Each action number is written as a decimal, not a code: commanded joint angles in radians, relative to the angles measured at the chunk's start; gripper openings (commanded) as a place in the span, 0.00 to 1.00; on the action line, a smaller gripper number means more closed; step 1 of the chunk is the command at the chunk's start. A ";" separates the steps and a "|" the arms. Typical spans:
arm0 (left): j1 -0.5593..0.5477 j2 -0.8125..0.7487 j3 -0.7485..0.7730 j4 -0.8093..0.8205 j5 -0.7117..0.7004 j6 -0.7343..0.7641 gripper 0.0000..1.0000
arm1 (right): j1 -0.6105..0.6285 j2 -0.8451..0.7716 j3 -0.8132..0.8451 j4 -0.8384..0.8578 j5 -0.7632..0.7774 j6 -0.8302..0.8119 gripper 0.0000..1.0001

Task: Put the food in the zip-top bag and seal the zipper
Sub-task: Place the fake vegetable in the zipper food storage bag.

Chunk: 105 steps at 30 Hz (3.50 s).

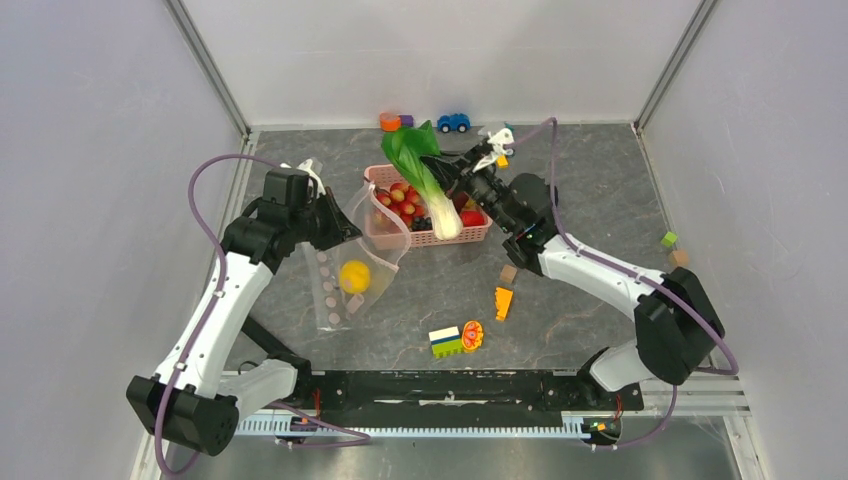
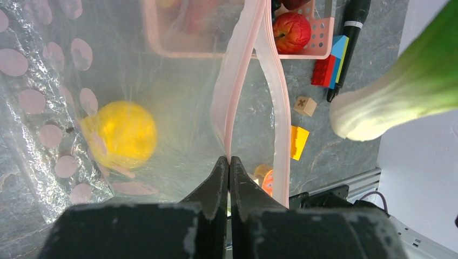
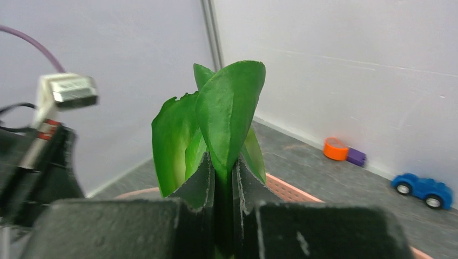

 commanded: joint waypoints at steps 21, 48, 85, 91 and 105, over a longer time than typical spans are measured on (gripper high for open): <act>0.017 -0.006 -0.006 0.066 0.118 0.027 0.02 | 0.185 0.198 -0.017 0.796 -0.002 0.230 0.00; 0.104 -0.015 -0.038 0.103 0.185 -0.010 0.02 | 0.227 0.057 -0.391 0.791 -0.120 0.097 0.44; 0.144 -0.028 -0.063 0.184 0.384 0.016 0.02 | 0.297 0.103 -0.372 0.515 0.174 0.021 0.00; 0.144 -0.023 -0.068 0.193 0.395 0.013 0.02 | 0.374 0.158 -0.304 0.472 0.388 0.005 0.00; 0.144 -0.043 -0.080 0.230 0.432 -0.001 0.02 | 0.462 0.263 -0.122 0.098 0.564 0.101 0.10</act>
